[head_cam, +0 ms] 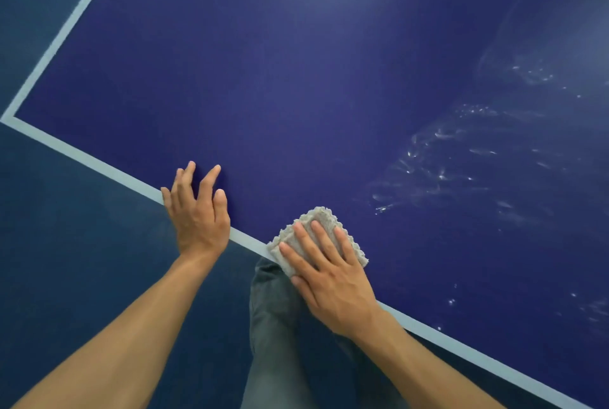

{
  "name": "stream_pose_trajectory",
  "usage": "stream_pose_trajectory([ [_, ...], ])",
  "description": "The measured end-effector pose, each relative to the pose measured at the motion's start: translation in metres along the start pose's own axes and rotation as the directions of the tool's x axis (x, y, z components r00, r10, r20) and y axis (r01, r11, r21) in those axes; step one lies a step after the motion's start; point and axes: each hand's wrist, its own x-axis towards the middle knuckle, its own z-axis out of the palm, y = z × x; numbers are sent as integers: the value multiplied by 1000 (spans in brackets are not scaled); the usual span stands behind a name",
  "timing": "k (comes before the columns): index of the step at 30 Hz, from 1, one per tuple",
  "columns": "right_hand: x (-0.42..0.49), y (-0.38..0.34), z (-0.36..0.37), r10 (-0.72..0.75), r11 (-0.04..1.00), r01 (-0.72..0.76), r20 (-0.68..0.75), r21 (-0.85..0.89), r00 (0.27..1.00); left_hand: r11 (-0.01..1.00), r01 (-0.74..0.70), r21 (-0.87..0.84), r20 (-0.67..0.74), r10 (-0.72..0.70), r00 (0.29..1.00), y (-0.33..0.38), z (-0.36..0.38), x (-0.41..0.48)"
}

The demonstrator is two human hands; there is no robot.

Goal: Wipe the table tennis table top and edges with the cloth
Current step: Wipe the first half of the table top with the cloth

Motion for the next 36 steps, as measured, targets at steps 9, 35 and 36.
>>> stream_pose_trajectory([
  [9,-48,112,-28,-336,923,363,196,-127,921,989,49,137,11,-51,999,77,41,-40],
  [35,41,184,-69,702,711,-700,-2,68,712,981,20,191,-1,-20,1000,75,43,-40],
  [36,65,190,-72,777,626,-772,1,114,630,980,20,196,-4,-20,1000,76,44,-40],
])
